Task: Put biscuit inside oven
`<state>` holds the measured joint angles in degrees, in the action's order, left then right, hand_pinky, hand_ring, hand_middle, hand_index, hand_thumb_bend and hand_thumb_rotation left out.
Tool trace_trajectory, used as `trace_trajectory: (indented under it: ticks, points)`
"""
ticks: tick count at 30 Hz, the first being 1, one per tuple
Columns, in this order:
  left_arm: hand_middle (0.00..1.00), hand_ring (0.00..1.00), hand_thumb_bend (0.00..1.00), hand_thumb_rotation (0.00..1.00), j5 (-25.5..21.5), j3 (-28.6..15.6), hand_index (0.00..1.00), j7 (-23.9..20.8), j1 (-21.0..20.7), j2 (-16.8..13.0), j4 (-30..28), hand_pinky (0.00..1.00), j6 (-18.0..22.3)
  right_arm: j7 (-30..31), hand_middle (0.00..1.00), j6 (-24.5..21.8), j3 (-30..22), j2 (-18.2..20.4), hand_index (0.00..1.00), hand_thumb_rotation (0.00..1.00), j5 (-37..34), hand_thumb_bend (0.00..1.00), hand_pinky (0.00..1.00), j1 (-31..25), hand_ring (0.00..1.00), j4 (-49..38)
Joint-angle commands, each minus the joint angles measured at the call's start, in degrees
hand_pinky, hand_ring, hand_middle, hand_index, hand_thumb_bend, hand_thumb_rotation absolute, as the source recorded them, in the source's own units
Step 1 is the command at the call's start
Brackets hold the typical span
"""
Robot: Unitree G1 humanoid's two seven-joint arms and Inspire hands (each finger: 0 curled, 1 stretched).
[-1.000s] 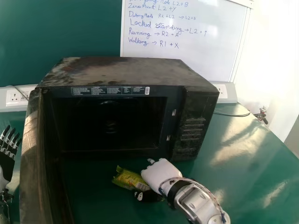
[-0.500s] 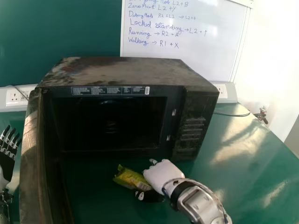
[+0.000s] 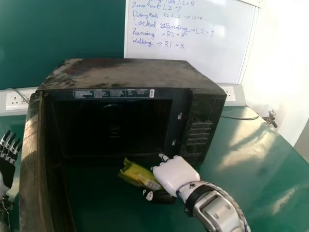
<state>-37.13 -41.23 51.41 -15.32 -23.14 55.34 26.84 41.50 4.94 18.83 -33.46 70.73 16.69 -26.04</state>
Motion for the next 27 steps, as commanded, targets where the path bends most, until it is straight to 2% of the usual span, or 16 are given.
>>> trace_trajectory:
  ticks: [1, 6, 13, 18, 21, 24, 27]
  points:
    - [0.59, 0.42, 0.86, 0.75, -0.2, 0.3, 0.79, -0.2, 3.2, 5.2, 3.7, 0.03, 0.0, 0.1, 0.45, -0.2, -1.0, 0.0, 0.54, 0.0, 0.0, 0.53, 0.47, 0.7, 0.44, -1.2]
    - [0.59, 0.41, 0.87, 0.75, -0.2, 0.4, 0.78, -0.5, 3.2, 5.5, 3.3, 0.03, 0.1, -0.4, 0.43, 0.3, -1.4, 0.3, 0.54, 0.0, 0.4, 0.52, 0.55, 1.0, 0.48, -1.9]
    - [0.59, 0.41, 0.85, 0.74, -0.3, 0.5, 0.77, -0.6, 3.3, 5.6, 3.0, 0.05, -0.1, -0.5, 0.44, 0.3, -1.3, 0.8, 0.55, 0.0, 0.3, 0.52, 0.56, 1.5, 0.5, -1.8]
    - [0.58, 0.42, 0.88, 0.75, -0.1, 0.6, 0.77, -0.8, 3.2, 5.6, 3.2, 0.04, 0.2, -2.1, 0.48, 0.4, -1.3, 1.7, 0.49, 0.0, -0.4, 0.53, 0.55, 1.9, 0.49, -1.0]
    - [0.58, 0.41, 0.88, 0.74, -0.3, 0.5, 0.76, -0.5, 3.2, 5.6, 3.2, 0.04, 0.1, -2.8, 0.48, 0.4, -1.2, 2.2, 0.49, 0.0, -0.4, 0.53, 0.5, 2.4, 0.44, -0.3]
    - [0.58, 0.41, 0.88, 0.74, -0.1, 0.6, 0.75, -0.6, 3.2, 5.7, 3.1, 0.04, 0.2, -2.6, 0.45, -0.2, -1.1, 3.1, 0.53, 0.0, -0.6, 0.52, 0.55, 3.2, 0.51, 0.4]
    - [0.58, 0.41, 0.88, 0.74, 0.0, 0.7, 0.74, -0.8, 3.2, 5.7, 3.2, 0.04, 0.4, -4.1, 0.45, -0.7, -1.4, 4.3, 0.54, 0.0, -1.0, 0.52, 0.56, 3.6, 0.54, 1.2]
